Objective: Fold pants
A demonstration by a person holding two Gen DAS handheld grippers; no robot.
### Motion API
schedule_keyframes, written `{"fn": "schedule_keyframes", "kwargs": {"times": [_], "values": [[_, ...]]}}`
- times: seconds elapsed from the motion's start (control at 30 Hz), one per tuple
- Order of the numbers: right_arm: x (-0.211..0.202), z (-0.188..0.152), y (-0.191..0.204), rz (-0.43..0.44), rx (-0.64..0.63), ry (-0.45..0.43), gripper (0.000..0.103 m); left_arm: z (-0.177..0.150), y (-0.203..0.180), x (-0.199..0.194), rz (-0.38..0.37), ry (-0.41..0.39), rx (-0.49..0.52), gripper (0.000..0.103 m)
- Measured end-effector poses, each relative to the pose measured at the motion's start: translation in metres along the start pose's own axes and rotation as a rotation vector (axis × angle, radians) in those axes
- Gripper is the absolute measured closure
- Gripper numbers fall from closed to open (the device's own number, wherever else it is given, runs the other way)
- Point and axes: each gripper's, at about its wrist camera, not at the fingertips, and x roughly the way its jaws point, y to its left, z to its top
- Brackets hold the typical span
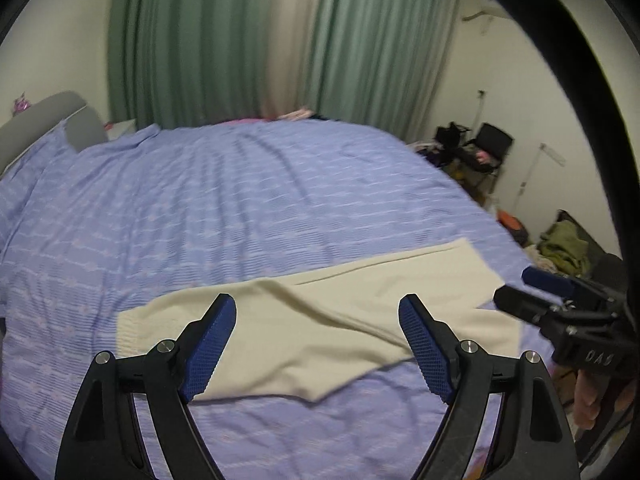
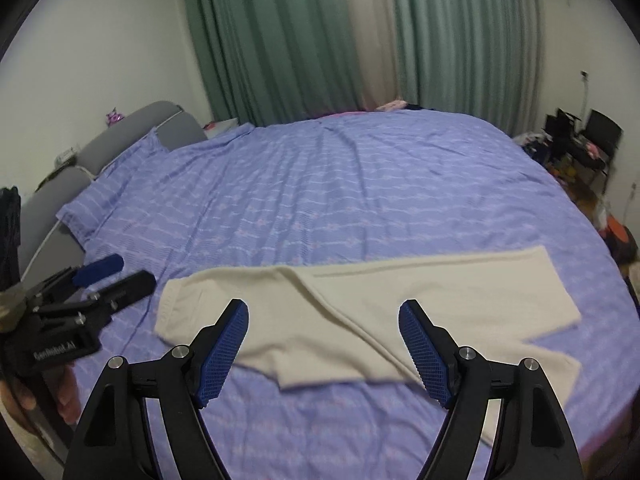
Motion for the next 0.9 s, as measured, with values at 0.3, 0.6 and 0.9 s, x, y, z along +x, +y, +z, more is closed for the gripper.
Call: {"fn": "schedule_keyframes", "kwargs": {"times": [0.3, 0.6, 0.9], "values": [[-0.078, -0.052, -0.101, -0.055, 0.032, -0.013, 0.025, -0.025, -0.119, -0.016, -0.038, 0.008, 0.021, 0.017], [-0.078, -0.087, -0.219, -0.003, -0.033, 0.047, 0.025, -0.074, -0.225, 0.020, 0.039, 0.089, -0.133, 0.017], [-0.045, -0.136, -0.279, 0.024, -0.083, 0.186, 0.025, -0.114, -0.274, 0.062, 0.110, 0.194, -0.113, 0.018]]}}
